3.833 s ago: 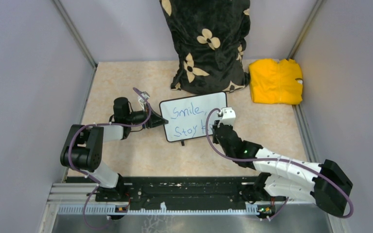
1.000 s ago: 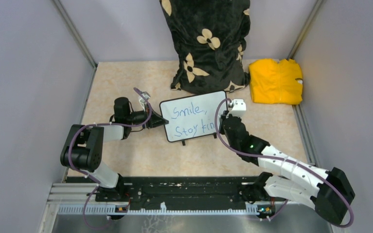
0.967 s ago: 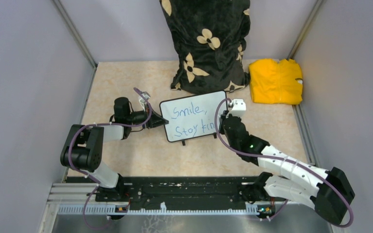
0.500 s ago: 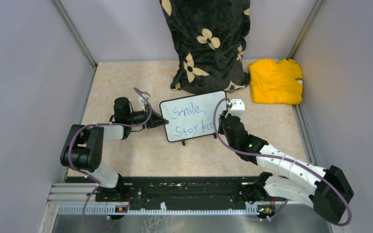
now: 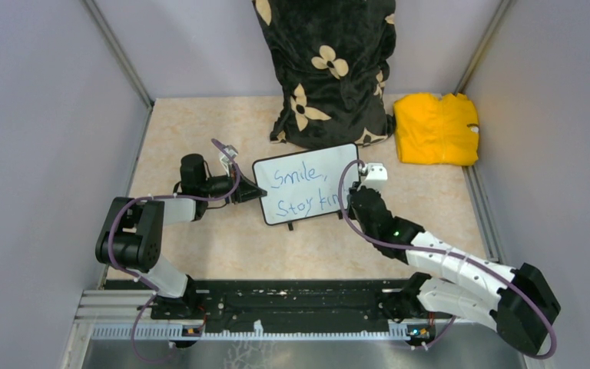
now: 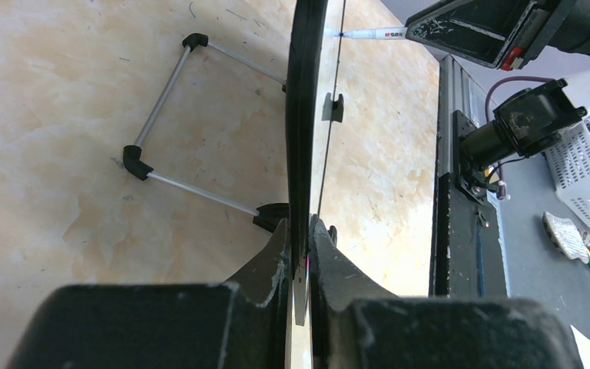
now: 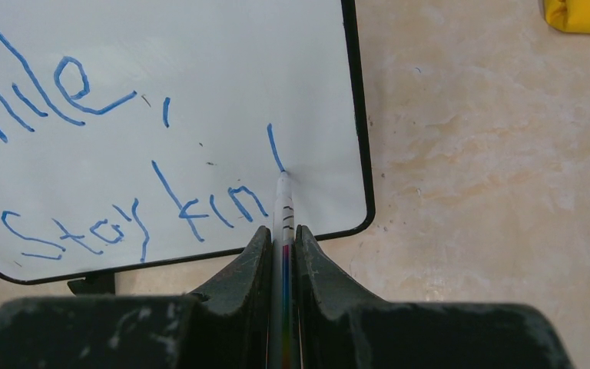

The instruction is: Write a sentence on the whiteboard

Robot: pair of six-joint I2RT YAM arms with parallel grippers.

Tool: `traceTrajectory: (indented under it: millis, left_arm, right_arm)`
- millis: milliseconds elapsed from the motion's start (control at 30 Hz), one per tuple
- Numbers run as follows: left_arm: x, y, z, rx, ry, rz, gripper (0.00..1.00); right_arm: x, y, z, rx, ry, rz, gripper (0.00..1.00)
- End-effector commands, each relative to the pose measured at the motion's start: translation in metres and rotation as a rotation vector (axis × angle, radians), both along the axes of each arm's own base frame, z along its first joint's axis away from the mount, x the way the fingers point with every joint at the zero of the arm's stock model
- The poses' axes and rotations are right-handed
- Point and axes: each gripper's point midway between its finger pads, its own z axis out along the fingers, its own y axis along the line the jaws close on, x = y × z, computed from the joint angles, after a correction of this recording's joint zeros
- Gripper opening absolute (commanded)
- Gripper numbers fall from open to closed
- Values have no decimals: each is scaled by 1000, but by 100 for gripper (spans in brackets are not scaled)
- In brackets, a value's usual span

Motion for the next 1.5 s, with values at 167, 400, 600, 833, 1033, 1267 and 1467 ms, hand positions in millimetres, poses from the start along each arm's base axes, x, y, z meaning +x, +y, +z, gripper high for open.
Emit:
traceTrajectory:
  millis: [167, 400, 600, 833, 1033, 1267, 1467]
  left_arm:
    - [4, 0, -13, 43, 4, 31, 0]
    - [4, 0, -13, 42, 4, 30, 0]
    - [4, 0, -13, 43, 3, 29, 0]
    - [4, 0, -13, 44, 2, 30, 0]
    - [4, 0, -13, 43, 2, 28, 0]
    - [4, 0, -13, 44, 2, 29, 0]
    - [4, 0, -13, 44, 1, 29, 0]
  right_arm:
    - [-7, -6, -9, 29, 27, -12, 0]
    - [-13, -7, -20, 42, 56, -6, 0]
    - [-14, -7, -22, 42, 59, -6, 0]
    - [-9, -6, 8, 89, -13, -13, 0]
    - [-3, -5, 31, 100, -64, -15, 0]
    - [2, 0, 34, 96, -69, -7, 0]
    - [3, 2, 29, 86, -57, -7, 0]
